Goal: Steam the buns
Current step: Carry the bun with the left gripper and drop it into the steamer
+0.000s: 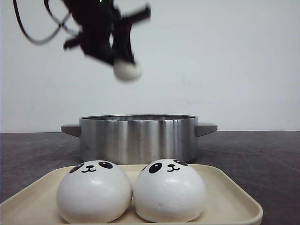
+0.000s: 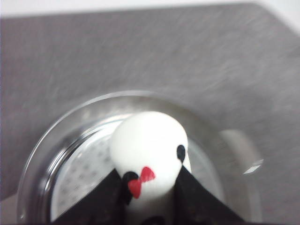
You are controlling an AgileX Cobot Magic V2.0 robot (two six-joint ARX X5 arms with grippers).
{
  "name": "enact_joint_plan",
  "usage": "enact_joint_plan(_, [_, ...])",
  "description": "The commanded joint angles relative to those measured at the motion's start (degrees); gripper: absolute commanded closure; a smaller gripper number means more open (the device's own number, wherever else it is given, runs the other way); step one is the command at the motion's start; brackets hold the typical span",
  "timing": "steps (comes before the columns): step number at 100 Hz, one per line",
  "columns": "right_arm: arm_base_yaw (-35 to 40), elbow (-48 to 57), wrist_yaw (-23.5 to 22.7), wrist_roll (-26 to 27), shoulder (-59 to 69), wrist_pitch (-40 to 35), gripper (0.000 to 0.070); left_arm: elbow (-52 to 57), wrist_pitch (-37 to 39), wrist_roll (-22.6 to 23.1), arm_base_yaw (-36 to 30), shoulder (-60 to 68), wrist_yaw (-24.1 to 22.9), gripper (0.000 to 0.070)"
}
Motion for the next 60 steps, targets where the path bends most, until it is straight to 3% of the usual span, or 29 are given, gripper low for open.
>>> enact_joint_plan(1, [0.61, 0.83, 0.22, -0.81, 0.9, 0.28, 0.0693, 0.55, 0.48, 1.01, 0.24, 3.76, -0.15, 0.069])
enact_joint_plan(24, [0.61, 0.83, 0.2, -1.81, 1.46, -0.79, 0.0693, 0.55, -0.28, 0.98, 1.49, 11.93, -0.2, 0.0643])
enact_joint_plan(31, [0.61, 0.83, 0.2, -1.9, 1.46, -0.94, 0.0693, 0.55, -0.42, 0.98, 1.49, 12.7, -0.22, 0.0506])
enact_joint_plan(41, [0.61, 0.83, 0.2, -2.01, 1.44, -1.36, 0.0693, 0.55, 0.07, 0.94, 1.49, 12.68, -0.2, 0.0184])
enact_joint_plan(45, [0.61, 0.83, 0.2, -2.01, 1.44, -1.68, 0.0693, 0.61, 0.63, 0.96, 1.46, 12.63, -0.17, 0.0094])
enact_joint_plan(49, [0.61, 0.83, 0.2, -2.01, 1.44, -2.08, 0.0693, 0.96, 0.52, 1.01, 1.46, 12.63, -0.17, 0.0057])
enact_joint_plan(60, [0.61, 0.76, 0.26, -2.38, 1.81, -3.3, 0.0693, 2.49, -1.14, 1.01, 1.49, 12.37, -0.2, 0.0059])
